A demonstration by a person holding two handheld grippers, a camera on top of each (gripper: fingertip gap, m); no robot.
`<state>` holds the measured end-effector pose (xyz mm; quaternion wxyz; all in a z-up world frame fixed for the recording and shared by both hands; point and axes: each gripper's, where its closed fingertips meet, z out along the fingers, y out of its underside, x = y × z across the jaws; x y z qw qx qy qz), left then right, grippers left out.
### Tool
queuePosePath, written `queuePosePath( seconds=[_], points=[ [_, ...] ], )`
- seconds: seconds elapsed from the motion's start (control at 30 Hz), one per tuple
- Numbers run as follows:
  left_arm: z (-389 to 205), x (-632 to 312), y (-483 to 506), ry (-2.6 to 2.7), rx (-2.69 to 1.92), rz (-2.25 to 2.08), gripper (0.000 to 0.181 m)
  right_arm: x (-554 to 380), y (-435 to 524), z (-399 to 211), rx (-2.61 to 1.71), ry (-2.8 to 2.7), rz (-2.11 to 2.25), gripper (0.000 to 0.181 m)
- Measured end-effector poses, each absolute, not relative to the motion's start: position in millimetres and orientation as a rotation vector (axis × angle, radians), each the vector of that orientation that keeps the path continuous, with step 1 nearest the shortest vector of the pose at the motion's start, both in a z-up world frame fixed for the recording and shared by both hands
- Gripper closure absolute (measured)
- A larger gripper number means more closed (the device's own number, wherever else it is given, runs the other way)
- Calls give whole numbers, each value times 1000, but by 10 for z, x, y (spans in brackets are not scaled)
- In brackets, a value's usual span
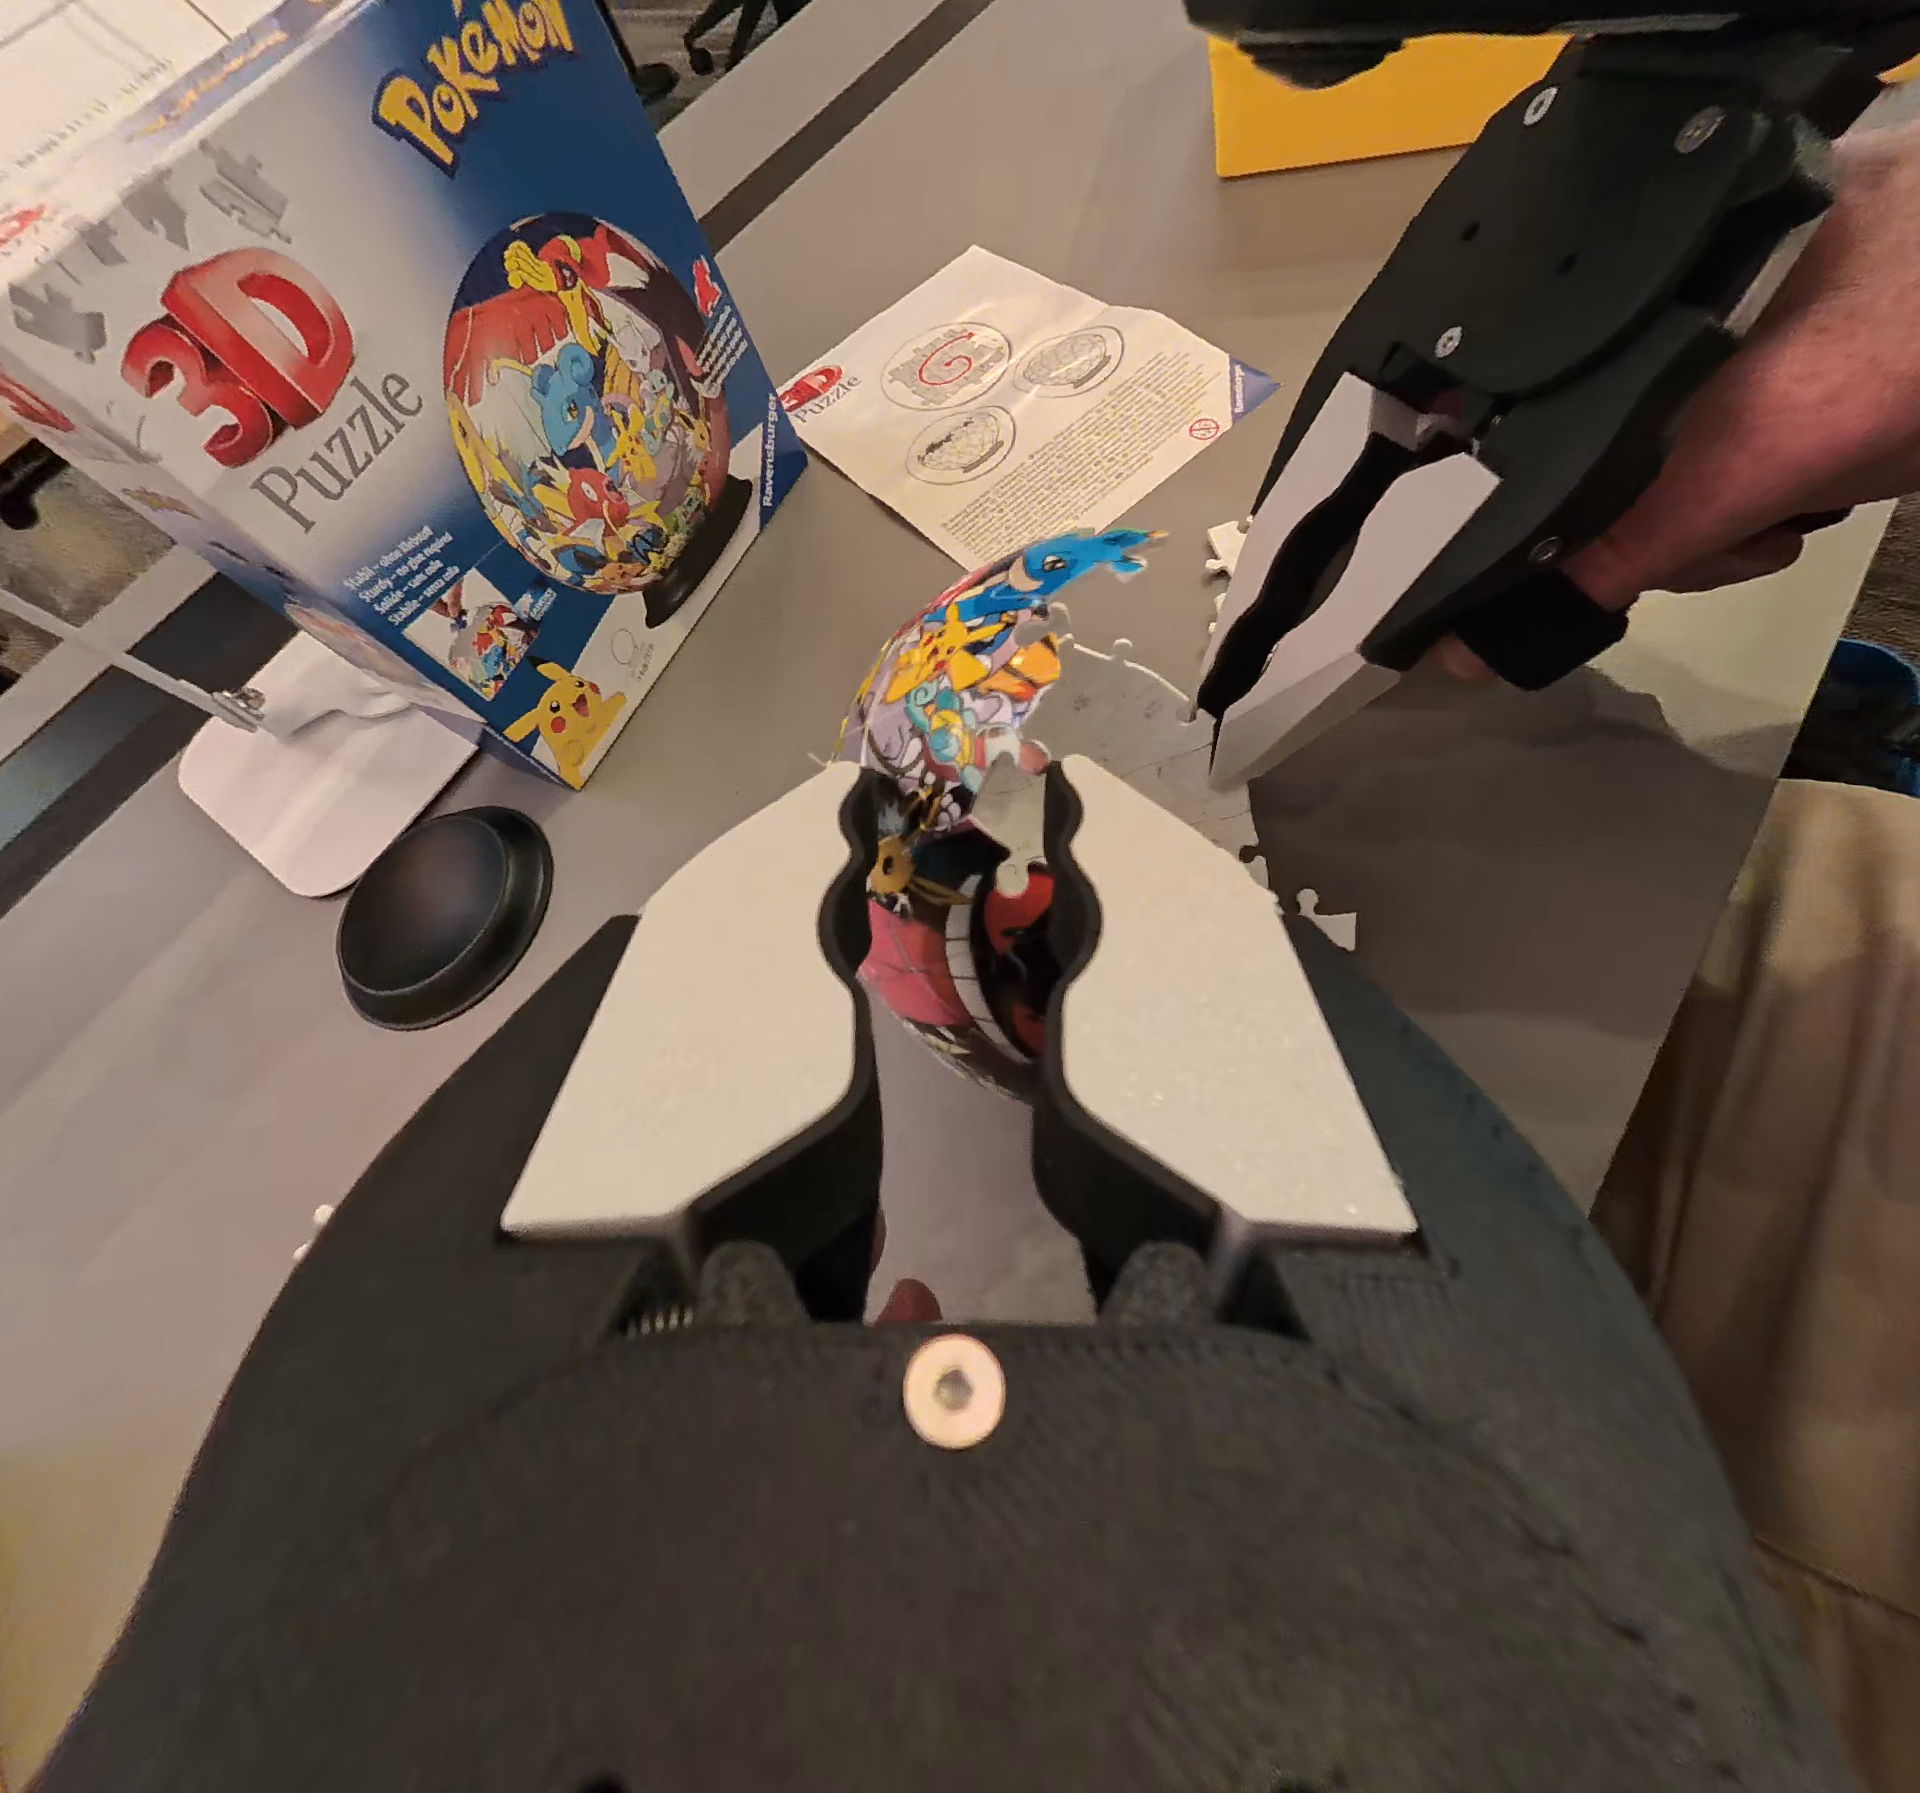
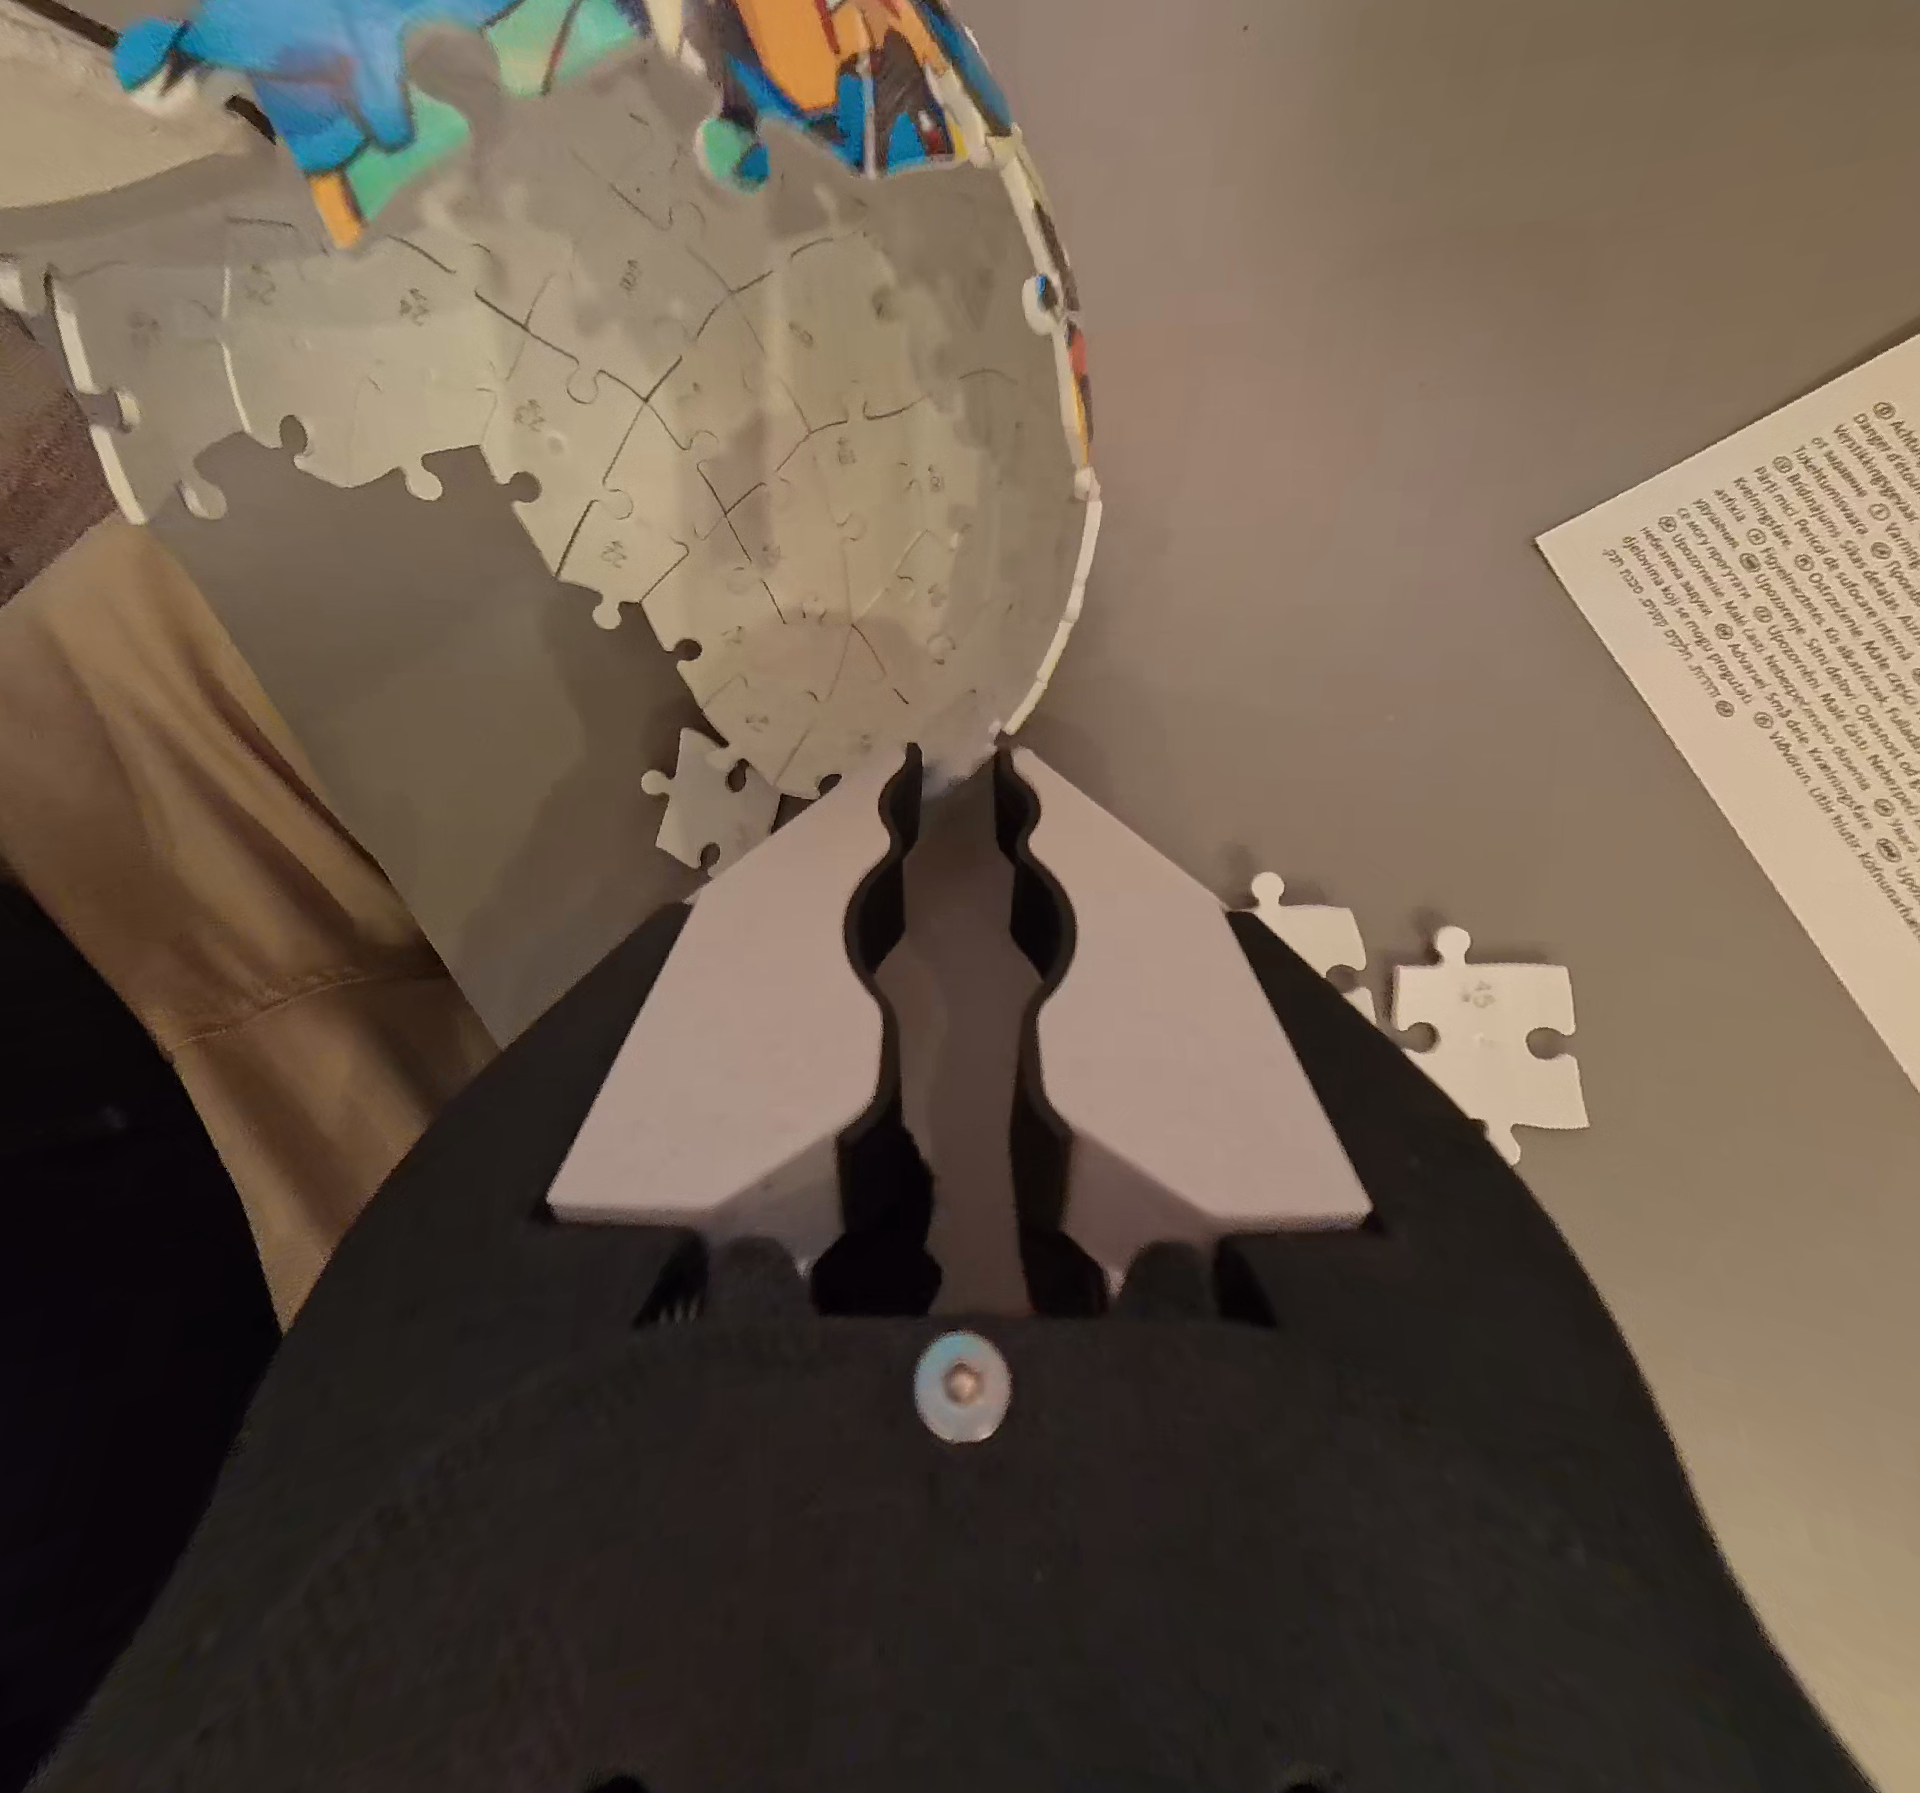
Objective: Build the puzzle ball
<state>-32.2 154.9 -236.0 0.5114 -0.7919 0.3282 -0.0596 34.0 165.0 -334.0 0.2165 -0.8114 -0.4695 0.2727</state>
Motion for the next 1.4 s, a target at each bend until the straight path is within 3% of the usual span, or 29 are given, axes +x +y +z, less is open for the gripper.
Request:
queuePosePath(
  seconds=[1.4],
  points=[
    [-2305, -310, 1335, 760, -1803, 47, 156, 326, 1466, -3454, -2176, -1492, 568, 165]
  ],
)
